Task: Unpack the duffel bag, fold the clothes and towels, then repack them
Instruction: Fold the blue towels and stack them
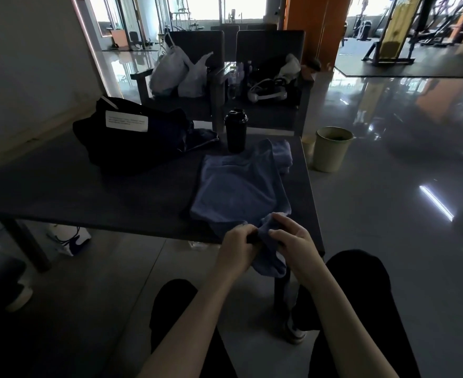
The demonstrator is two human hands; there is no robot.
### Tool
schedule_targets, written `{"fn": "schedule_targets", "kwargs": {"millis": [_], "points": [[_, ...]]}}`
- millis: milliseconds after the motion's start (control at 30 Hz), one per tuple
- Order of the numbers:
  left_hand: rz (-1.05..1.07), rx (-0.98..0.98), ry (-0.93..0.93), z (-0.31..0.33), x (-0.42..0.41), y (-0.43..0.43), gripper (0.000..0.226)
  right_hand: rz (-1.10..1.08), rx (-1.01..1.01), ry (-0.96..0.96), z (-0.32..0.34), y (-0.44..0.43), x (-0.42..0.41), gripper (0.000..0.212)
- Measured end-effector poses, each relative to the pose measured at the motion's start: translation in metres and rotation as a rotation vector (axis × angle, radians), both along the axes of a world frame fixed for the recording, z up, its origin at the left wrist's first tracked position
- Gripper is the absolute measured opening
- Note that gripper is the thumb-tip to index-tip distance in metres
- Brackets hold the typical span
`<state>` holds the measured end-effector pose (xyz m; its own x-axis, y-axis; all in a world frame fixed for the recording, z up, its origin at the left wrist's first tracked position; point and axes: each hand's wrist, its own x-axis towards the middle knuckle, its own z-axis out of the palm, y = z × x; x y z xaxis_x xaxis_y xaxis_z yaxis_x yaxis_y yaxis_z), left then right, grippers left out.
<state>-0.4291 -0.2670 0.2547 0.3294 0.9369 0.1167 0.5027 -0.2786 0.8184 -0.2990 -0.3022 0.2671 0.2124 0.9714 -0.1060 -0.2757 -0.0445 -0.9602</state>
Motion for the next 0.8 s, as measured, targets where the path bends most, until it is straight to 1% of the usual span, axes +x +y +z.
{"fn": "schedule_targets", "kwargs": {"millis": [33, 67, 133, 167, 200, 233, 267, 300, 367, 400, 467, 567, 600, 667, 700, 767, 800], "points": [[0.013, -0.031, -0.015, 0.002, 0.000, 0.002, 0.009, -0.016, 0.015, -0.085, -0.002, 0.001, 0.003, 0.034], [0.035, -0.060, -0.028, 0.005, 0.000, 0.005, 0.010, -0.023, 0.031, -0.178, -0.006, 0.000, 0.006, 0.041], [0.082, -0.112, -0.035, 0.012, -0.001, 0.012, 0.018, -0.004, 0.011, -0.316, -0.016, -0.001, 0.013, 0.064], [0.093, -0.139, -0.036, 0.015, -0.001, 0.015, 0.023, 0.009, -0.021, -0.368, -0.020, -0.003, 0.015, 0.068], [0.098, -0.160, -0.040, 0.017, -0.001, 0.018, 0.028, 0.024, -0.053, -0.418, -0.024, -0.005, 0.016, 0.064], [0.101, -0.178, -0.049, 0.020, -0.001, 0.020, 0.032, 0.030, -0.073, -0.465, -0.027, -0.005, 0.015, 0.050], [0.100, -0.197, -0.068, 0.021, -0.002, 0.022, 0.033, 0.019, -0.077, -0.514, -0.028, -0.007, 0.014, 0.031], [0.095, -0.221, -0.089, 0.022, -0.002, 0.024, 0.033, -0.006, -0.063, -0.553, -0.027, -0.007, 0.012, 0.018], [0.086, -0.265, -0.129, 0.024, -0.004, 0.024, 0.031, -0.078, -0.046, -0.625, -0.025, -0.007, 0.011, 0.023], [0.088, -0.281, -0.146, 0.025, -0.006, 0.023, 0.030, -0.117, -0.050, -0.632, -0.023, -0.006, 0.013, 0.024], [0.123, -0.313, -0.170, 0.028, -0.013, 0.025, 0.029, -0.181, -0.023, -0.586, -0.017, -0.007, 0.017, 0.022], [0.171, -0.371, -0.144, 0.038, -0.028, 0.032, 0.023, -0.211, 0.010, -0.415, -0.002, -0.009, 0.022, 0.025], [0.180, -0.380, -0.118, 0.041, -0.036, 0.034, 0.027, -0.214, 0.013, -0.349, 0.003, -0.010, 0.024, 0.028], [0.170, -0.350, -0.021, 0.047, -0.053, 0.033, 0.041, -0.206, 0.038, -0.182, 0.012, -0.015, 0.028, 0.029], [0.147, -0.319, 0.038, 0.048, -0.063, 0.031, 0.049, -0.204, 0.054, -0.147, 0.016, -0.018, 0.029, 0.029], [0.107, -0.273, 0.126, 0.050, -0.079, 0.027, 0.056, -0.190, 0.081, -0.202, 0.019, -0.024, 0.032, 0.033], [0.114, -0.256, 0.148, 0.050, -0.087, 0.025, 0.056, -0.188, 0.085, -0.277, 0.019, -0.025, 0.034, 0.037]]}}
